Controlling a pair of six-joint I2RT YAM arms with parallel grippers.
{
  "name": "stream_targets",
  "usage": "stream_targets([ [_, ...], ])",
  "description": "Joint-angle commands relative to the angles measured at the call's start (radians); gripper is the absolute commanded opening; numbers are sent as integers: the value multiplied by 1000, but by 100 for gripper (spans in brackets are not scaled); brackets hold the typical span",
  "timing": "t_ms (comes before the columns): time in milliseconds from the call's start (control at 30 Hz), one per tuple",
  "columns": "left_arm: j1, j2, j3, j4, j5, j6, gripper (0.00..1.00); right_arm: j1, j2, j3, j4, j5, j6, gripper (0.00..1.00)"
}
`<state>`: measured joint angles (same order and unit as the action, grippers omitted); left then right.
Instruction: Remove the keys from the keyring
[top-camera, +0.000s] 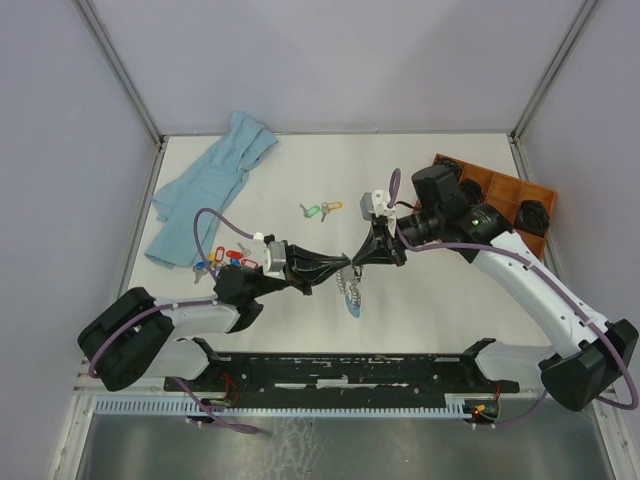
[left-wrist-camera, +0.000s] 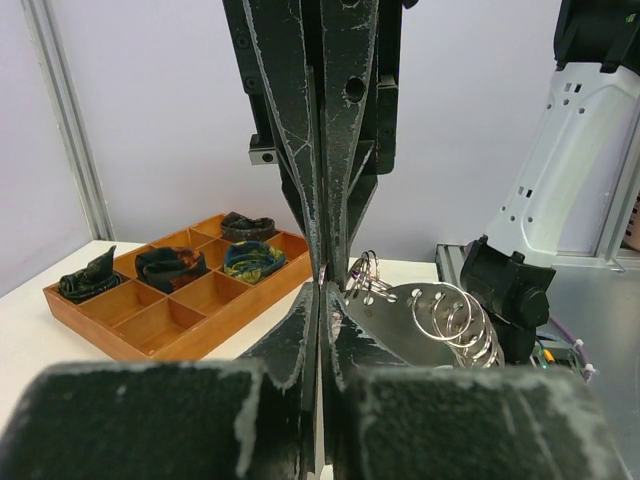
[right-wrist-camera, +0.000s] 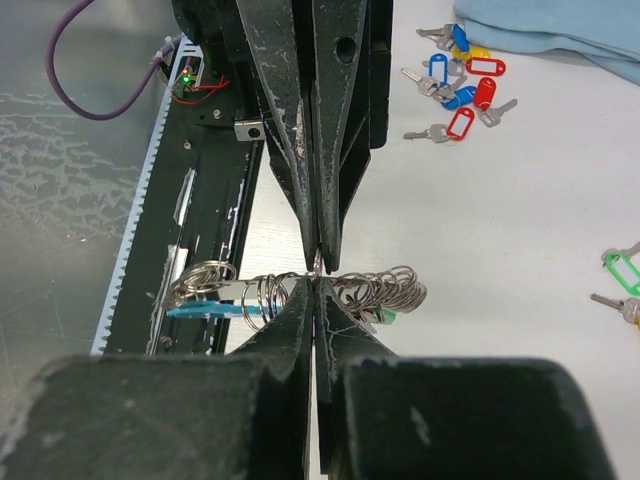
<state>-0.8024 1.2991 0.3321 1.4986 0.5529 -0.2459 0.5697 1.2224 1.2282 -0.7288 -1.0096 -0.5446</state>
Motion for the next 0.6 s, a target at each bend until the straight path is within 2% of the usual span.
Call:
stream_targets([
  [0, 3, 1, 16, 129, -4, -31, 3, 7, -3, 6, 38, -22, 17, 1],
  [100, 3, 0, 16, 110, 3, -35, 3, 7, 1, 17, 22, 13, 16, 1],
  [167, 6, -17, 18, 40, 9, -24, 6, 10, 5, 40, -20, 42, -14, 1],
  [400, 23, -204, 27, -365, -6, 94, 48, 56, 24, 139, -233, 210, -193, 1],
  [500, 23, -286, 46, -557, -21, 173, 57, 103, 40, 199, -327, 340, -264, 1],
  [567, 23, -320, 49, -617, -28, 198, 61, 132, 58, 249, -393, 426, -292, 1],
])
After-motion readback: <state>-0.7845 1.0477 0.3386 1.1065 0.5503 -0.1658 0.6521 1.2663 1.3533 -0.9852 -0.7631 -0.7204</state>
